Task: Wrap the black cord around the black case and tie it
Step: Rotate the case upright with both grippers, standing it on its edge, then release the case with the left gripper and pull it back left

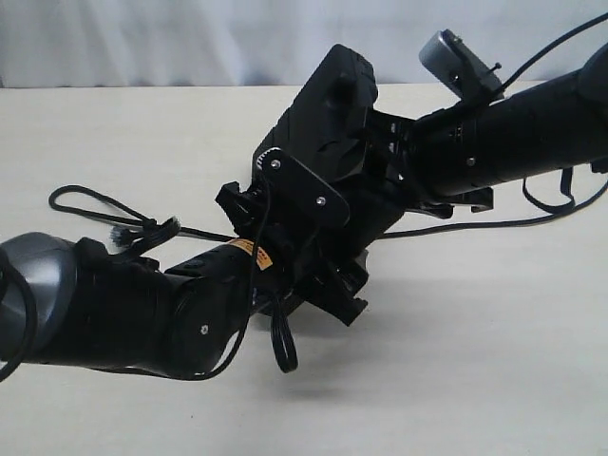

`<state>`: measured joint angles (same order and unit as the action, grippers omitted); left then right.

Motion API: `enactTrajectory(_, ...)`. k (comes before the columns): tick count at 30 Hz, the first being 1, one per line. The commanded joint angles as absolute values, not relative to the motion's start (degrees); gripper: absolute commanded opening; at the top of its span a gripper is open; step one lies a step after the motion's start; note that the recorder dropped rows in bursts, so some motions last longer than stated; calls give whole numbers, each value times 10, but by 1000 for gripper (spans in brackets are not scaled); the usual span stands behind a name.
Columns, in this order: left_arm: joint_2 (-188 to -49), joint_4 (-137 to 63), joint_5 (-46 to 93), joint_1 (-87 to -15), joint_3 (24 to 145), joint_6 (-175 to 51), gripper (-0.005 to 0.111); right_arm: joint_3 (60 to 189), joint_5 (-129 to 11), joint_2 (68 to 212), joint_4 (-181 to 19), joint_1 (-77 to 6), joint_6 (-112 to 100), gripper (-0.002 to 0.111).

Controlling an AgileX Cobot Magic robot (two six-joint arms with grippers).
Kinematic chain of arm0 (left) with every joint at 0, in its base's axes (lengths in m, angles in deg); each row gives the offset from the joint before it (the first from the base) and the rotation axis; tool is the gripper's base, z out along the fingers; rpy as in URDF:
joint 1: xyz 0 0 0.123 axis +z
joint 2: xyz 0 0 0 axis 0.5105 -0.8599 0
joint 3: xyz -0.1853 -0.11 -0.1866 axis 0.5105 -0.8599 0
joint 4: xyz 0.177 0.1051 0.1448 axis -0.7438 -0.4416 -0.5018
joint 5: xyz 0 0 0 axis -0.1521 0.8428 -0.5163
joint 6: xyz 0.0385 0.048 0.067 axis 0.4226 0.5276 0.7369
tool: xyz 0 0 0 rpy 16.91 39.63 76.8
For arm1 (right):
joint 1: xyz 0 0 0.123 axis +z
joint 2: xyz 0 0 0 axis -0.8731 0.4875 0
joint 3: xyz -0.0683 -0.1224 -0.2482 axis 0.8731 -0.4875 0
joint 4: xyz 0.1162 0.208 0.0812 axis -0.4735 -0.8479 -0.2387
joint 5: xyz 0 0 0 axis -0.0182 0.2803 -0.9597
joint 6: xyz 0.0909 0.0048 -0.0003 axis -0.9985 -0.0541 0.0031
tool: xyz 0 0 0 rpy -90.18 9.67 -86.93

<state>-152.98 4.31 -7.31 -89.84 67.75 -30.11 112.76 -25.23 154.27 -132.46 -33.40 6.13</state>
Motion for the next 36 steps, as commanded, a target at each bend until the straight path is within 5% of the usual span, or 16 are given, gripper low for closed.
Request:
enactTrajectory(1,-1517,29,-21,-908,676,-339,84,1125,-284,1547,-1315,-336,78,4)
enactTrajectory(14,-1517,143,-59,-908,676,-319,85,1125,-285,1547,-1315,-336,78,4)
enactTrajectory(17,-1517,60,-30,-915,676,-315,105,1125,-285,1547,-1315,-336,77,4)
enactTrajectory(23,-1472,81,-44,-956,672,-196,105,1147,-286,1545,-1295,-336,74,4)
enactTrajectory(36,-1287,295,-323,-956,541,-120,105,1148,-288,1507,-1181,-336,-3,4)
